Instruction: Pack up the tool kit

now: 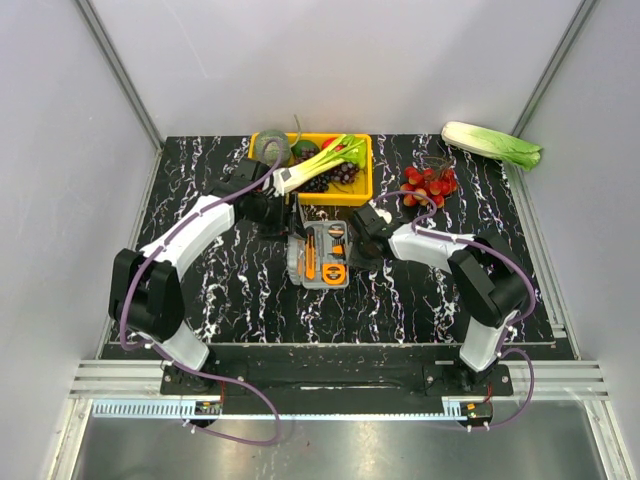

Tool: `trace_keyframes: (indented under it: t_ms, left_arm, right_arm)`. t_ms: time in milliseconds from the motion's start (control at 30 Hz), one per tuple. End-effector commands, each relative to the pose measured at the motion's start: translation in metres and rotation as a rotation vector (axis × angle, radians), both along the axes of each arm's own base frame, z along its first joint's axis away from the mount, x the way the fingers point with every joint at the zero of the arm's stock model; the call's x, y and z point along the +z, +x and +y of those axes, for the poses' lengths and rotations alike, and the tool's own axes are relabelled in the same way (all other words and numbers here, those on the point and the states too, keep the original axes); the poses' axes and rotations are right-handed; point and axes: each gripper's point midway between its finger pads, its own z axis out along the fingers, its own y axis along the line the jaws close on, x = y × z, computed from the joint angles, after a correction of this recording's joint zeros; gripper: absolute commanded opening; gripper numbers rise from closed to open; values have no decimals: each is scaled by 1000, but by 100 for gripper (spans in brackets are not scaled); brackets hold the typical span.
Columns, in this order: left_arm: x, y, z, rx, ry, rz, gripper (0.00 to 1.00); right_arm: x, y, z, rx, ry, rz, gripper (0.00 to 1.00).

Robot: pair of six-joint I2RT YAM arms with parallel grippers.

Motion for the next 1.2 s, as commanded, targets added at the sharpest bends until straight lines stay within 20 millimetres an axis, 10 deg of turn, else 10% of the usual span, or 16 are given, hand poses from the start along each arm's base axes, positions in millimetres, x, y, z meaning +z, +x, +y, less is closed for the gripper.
trace_keyframes:
  t_ms: [0, 367, 600, 933, 1167]
  left_arm:
    - [28, -3, -30, -57, -152, -41, 64]
    - [24, -2, -61, -89, -285, -8, 64]
    - [-20, 14, -40, 31, -105, -1, 65]
    - [-86, 7, -10, 112, 101, 75, 74]
    - [-124, -16, 5, 142, 205, 187, 76]
  right_arm:
    - [-6, -2, 16, 21, 49, 19, 37]
    - [-5, -9, -22, -76, -75, 3, 34]
    - [15, -17, -68, -139, -160, -35, 36]
    - [82, 19, -8, 22, 73, -168, 78]
    - [56, 39, 17, 78, 51, -85, 83]
